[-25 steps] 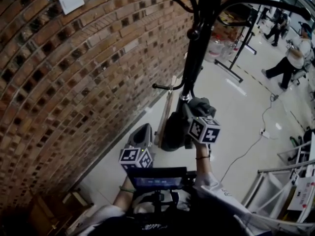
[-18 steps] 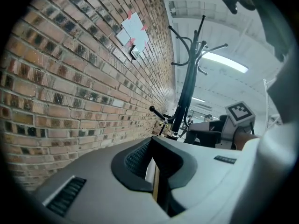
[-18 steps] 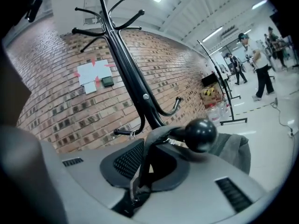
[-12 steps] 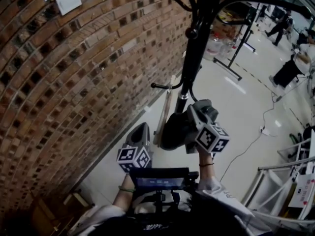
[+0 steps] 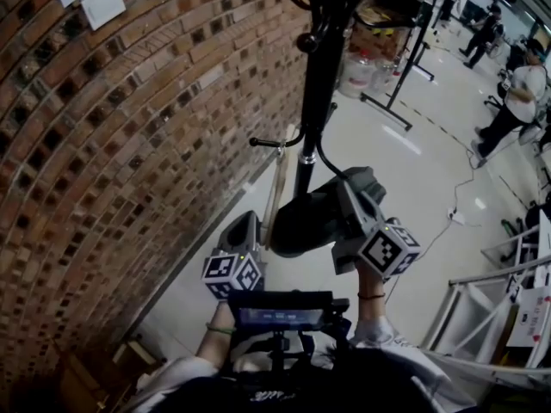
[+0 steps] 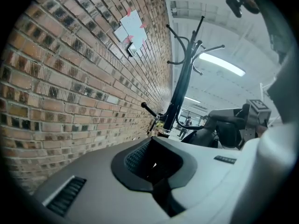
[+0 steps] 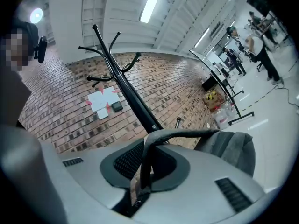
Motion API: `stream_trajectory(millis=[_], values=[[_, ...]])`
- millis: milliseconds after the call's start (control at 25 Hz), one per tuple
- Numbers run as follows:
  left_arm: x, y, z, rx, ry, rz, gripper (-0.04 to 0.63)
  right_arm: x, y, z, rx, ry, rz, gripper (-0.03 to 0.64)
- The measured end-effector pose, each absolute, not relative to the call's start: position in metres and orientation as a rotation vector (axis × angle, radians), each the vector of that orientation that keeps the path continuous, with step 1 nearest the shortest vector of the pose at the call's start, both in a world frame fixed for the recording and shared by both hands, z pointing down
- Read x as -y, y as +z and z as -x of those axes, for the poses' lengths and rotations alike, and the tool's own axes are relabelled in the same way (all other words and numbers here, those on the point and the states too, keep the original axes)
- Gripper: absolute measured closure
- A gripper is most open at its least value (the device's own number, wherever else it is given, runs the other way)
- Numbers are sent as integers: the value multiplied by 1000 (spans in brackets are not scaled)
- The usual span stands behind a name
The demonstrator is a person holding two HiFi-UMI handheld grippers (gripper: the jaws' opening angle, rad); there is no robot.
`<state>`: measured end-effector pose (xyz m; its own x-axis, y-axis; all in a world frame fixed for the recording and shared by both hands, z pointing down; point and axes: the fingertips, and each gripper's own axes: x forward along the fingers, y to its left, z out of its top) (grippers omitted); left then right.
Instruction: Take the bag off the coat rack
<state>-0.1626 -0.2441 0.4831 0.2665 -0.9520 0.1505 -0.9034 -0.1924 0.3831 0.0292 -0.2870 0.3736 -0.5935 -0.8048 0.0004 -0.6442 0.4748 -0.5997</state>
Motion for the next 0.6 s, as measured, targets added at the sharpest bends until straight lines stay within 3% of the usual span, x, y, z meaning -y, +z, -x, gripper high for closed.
stream_trajectory(millis=[600], values=[[228,489,147,1632,-133,-2184,586,221,447,-93,-2336,-1006,1469,583]])
